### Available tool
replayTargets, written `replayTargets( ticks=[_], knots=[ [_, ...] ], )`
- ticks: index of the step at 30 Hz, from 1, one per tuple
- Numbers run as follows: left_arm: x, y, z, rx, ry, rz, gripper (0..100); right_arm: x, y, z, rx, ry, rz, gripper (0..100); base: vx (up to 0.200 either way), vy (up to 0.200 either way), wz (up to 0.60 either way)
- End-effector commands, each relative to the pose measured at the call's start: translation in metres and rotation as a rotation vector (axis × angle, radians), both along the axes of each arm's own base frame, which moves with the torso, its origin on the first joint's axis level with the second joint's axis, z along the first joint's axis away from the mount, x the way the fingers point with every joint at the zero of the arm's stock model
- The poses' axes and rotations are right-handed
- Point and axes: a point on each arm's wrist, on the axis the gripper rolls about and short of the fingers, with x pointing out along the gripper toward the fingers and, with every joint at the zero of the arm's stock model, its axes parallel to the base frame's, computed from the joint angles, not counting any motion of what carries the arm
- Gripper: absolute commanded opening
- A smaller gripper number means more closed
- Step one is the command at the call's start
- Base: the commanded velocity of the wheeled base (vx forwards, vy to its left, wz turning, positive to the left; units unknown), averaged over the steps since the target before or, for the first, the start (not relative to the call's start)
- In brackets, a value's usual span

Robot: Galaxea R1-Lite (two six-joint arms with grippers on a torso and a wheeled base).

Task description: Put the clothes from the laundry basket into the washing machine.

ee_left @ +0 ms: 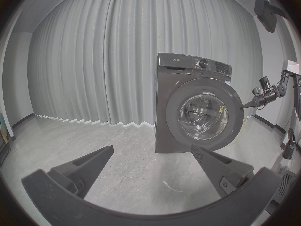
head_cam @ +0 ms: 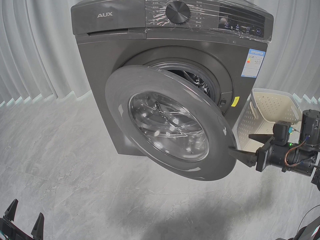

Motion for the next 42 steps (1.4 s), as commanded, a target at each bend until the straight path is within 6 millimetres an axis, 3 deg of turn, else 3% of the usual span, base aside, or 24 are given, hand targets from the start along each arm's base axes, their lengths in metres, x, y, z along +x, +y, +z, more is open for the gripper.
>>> replayTargets(
  ticks=[1,5,10,15,19,35,42],
  knots=[
    [0.000,0.000,-0.005,-0.001,0.006,0.002,100,0.028,0.005,-0.006,-0.002,-0.010,-0.101,100,0.000,0.000,0.00],
    [0.000,0.000,-0.005,-0.002,0.006,0.002,100,0.043,-0.020,0.003,0.044,-0.098,-0.247,100,0.000,0.000,0.00],
    [0.000,0.000,-0.005,0.001,0.006,0.002,100,0.022,-0.028,-0.010,0.027,-0.056,-0.242,100,0.000,0.000,0.00],
    [0.000,0.000,-0.005,-0.001,0.006,0.002,100,-0.011,-0.006,-0.028,0.009,0.009,-0.066,100,0.120,0.000,0.00],
    [0.000,0.000,-0.005,-0.001,0.006,0.002,100,-0.021,0.012,-0.026,0.032,0.016,0.059,100,0.200,0.000,0.00],
    [0.000,0.000,-0.005,-0.001,0.006,0.002,100,0.015,0.036,-0.016,0.129,-0.071,0.056,100,0.200,0.000,0.00],
    [0.000,0.000,-0.005,-0.001,0.007,0.002,100,0.038,0.046,0.001,0.210,-0.241,-0.005,100,0.029,0.000,0.00]
  ],
)
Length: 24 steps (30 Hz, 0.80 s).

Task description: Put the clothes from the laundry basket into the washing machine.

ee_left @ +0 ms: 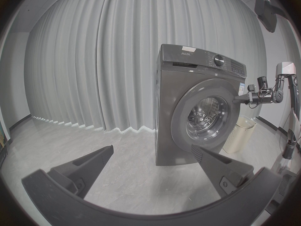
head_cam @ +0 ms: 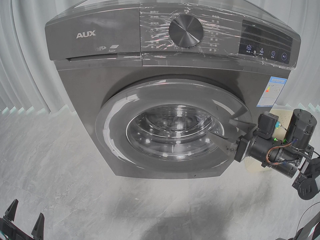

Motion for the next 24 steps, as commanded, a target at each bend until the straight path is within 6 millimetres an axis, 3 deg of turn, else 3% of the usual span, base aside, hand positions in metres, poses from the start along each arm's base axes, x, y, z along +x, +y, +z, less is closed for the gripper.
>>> replayTargets(
  ticks=[1,7,14,19,21,22,24],
  knots=[
    [0.000,0.000,-0.005,-0.001,0.004,0.000,100,0.015,0.006,0.003,0.033,-0.069,-0.058,100,0.000,0.000,0.00],
    [0.000,0.000,-0.005,0.001,0.004,0.000,100,0.011,0.006,0.007,0.057,-0.129,-0.062,100,0.000,0.000,0.00],
    [0.000,0.000,-0.005,-0.001,0.003,0.000,100,-0.017,0.001,-0.001,0.033,-0.100,-0.009,100,0.000,0.000,0.00],
    [0.000,0.000,-0.005,-0.010,0.003,0.002,100,-0.062,-0.006,-0.006,0.026,-0.084,0.107,100,0.000,0.000,0.00],
    [0.000,0.000,-0.005,-0.010,0.003,0.002,100,-0.062,-0.006,-0.006,0.026,-0.084,0.107,100,0.000,0.000,0.00],
    [0.000,0.000,-0.005,-0.008,0.003,0.002,100,-0.088,-0.023,-0.008,0.016,-0.103,0.120,100,0.000,0.000,0.00],
    [0.000,0.000,-0.005,-0.004,0.003,0.002,100,-0.104,-0.038,-0.010,0.014,-0.129,0.112,100,0.000,0.000,0.00]
  ],
)
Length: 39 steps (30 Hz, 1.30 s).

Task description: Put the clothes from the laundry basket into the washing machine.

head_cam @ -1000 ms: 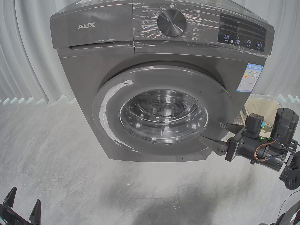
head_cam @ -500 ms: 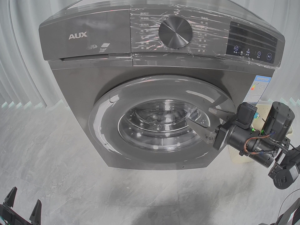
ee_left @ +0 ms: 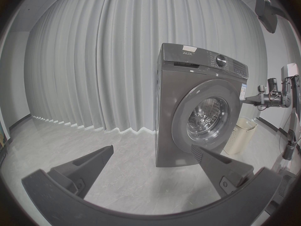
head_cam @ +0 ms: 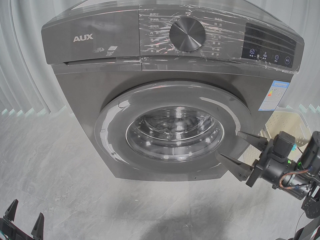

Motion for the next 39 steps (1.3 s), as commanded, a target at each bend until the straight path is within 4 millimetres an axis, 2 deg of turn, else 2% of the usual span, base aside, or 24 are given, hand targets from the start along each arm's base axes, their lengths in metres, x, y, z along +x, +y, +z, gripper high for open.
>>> replayTargets(
  ticks=[1,2,3,7,8,9,10,14,17,21,22,25,28,32,34,39],
  knots=[
    [0.000,0.000,-0.004,0.003,0.001,0.000,100,-0.055,-0.036,0.001,0.013,-0.059,0.045,100,0.000,0.000,0.00],
    [0.000,0.000,-0.004,0.003,0.001,0.000,100,-0.055,-0.036,0.001,0.013,-0.059,0.045,100,0.000,0.000,0.00],
    [0.000,0.000,-0.004,0.003,0.001,0.000,100,-0.076,-0.056,-0.002,0.040,-0.080,0.018,100,0.000,0.000,0.00],
    [0.000,0.000,-0.004,-0.002,0.003,0.000,100,-0.100,-0.092,0.002,0.075,-0.126,-0.170,100,0.000,0.000,0.00],
    [0.000,0.000,-0.004,-0.002,0.003,0.000,100,-0.112,-0.103,0.000,0.074,-0.139,-0.227,100,0.000,0.000,0.00],
    [0.000,0.000,-0.004,-0.002,0.003,0.000,100,-0.113,-0.104,-0.001,0.072,-0.137,-0.233,100,0.000,0.000,0.00],
    [0.000,0.000,-0.004,-0.002,0.001,0.000,100,-0.130,-0.115,-0.010,0.056,-0.120,-0.300,100,0.000,0.000,0.00],
    [0.000,0.000,-0.004,0.003,0.001,0.000,100,-0.167,-0.128,-0.031,0.039,-0.120,-0.381,100,0.000,0.000,0.00],
    [0.000,0.000,-0.004,0.003,0.001,0.000,100,-0.182,-0.131,-0.042,0.027,-0.101,-0.450,100,0.000,0.000,0.00],
    [0.000,0.000,-0.004,0.003,0.001,0.000,100,-0.185,-0.131,-0.057,0.013,-0.073,-0.507,100,0.000,0.000,0.00],
    [0.000,0.000,-0.004,0.003,0.001,0.000,100,-0.183,-0.131,-0.067,-0.004,-0.042,-0.528,100,0.000,0.000,0.00],
    [0.000,0.000,-0.004,-0.005,0.001,0.001,100,-0.182,-0.133,-0.076,-0.024,0.043,-0.625,100,0.000,0.000,0.00],
    [0.000,0.000,-0.004,-0.008,0.001,0.001,100,-0.182,-0.135,-0.076,-0.016,0.060,-0.729,100,0.000,0.000,0.00],
    [0.000,0.000,-0.004,0.001,0.001,0.000,100,-0.184,-0.132,-0.079,-0.038,0.051,-0.769,100,0.000,0.000,0.00],
    [0.000,0.000,-0.005,0.004,0.003,0.000,100,-0.190,-0.129,-0.087,-0.082,0.027,-0.702,100,0.000,0.000,0.00],
    [0.000,0.000,-0.004,0.000,0.003,0.000,100,-0.188,-0.130,-0.085,-0.082,0.029,-0.705,100,0.000,0.000,0.00]
  ],
)
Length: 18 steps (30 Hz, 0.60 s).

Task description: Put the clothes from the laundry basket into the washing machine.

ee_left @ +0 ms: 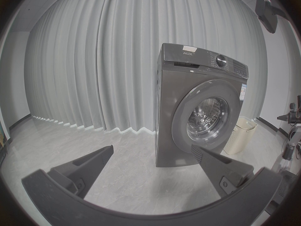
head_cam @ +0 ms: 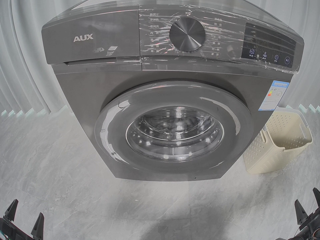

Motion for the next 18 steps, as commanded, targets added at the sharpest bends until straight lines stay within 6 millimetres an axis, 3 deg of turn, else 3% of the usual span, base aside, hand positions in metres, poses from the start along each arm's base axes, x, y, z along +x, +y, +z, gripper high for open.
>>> replayTargets(
  ticks=[1,18],
  knots=[
    [0.0001,0.0000,-0.0043,0.004,0.001,0.000,100,-0.0044,0.0020,-0.0082,-0.021,-0.030,0.000,100,0.000,0.000,0.00],
    [0.0001,-0.0002,-0.0043,0.007,0.001,-0.007,100,-0.0053,0.0021,-0.0085,-0.008,-0.042,-0.003,100,0.000,0.000,0.00]
  ],
)
